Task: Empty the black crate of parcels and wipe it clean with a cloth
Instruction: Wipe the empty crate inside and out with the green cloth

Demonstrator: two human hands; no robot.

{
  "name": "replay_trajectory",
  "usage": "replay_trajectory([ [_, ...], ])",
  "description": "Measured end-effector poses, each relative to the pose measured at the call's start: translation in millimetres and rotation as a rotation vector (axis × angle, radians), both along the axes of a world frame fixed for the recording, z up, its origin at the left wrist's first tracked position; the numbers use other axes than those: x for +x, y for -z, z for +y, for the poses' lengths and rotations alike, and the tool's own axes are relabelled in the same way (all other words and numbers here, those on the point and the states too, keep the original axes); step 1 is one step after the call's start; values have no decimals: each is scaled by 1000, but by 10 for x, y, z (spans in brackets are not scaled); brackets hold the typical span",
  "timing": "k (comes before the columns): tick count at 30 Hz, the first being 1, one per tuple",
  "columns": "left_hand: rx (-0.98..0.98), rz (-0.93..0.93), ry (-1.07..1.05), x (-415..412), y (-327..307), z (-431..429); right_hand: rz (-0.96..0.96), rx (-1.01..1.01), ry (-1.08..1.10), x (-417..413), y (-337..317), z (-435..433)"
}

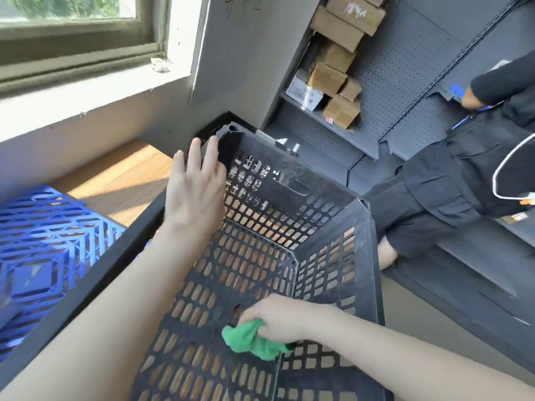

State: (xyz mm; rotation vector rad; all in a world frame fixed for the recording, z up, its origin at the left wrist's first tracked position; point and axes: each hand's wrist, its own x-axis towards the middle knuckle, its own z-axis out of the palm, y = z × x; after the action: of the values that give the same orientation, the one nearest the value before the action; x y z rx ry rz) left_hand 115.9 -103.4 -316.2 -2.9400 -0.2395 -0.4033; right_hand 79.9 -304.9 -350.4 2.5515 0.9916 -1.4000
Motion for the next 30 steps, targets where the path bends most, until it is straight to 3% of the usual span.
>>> replay_trajectory([
  [4,-124,-68,82,-72,-45,14,-23,292,330,73,-184,41],
  [9,-565,-237,296,-205,-159,9,13,630,594,63,-413,49],
  [12,-893,-152,249,-458,-261,-56,92,796,730,69,-524,25],
  [16,-1166,128,77,-777,-346,-74,250,1002,907,106,-655,5],
  [19,-1214,228,9,-975,-342,-97,354,1069,958,119,-763,-2],
  [22,-1105,152,18,-1112,-407,-148,475,1069,929,102,-854,-33],
  [26,-1113,36,15,-1198,-503,-314,680,1035,838,89,-929,-64],
  [30,-1179,-143,-79,-1250,-573,-474,521,999,648,188,-912,-108],
])
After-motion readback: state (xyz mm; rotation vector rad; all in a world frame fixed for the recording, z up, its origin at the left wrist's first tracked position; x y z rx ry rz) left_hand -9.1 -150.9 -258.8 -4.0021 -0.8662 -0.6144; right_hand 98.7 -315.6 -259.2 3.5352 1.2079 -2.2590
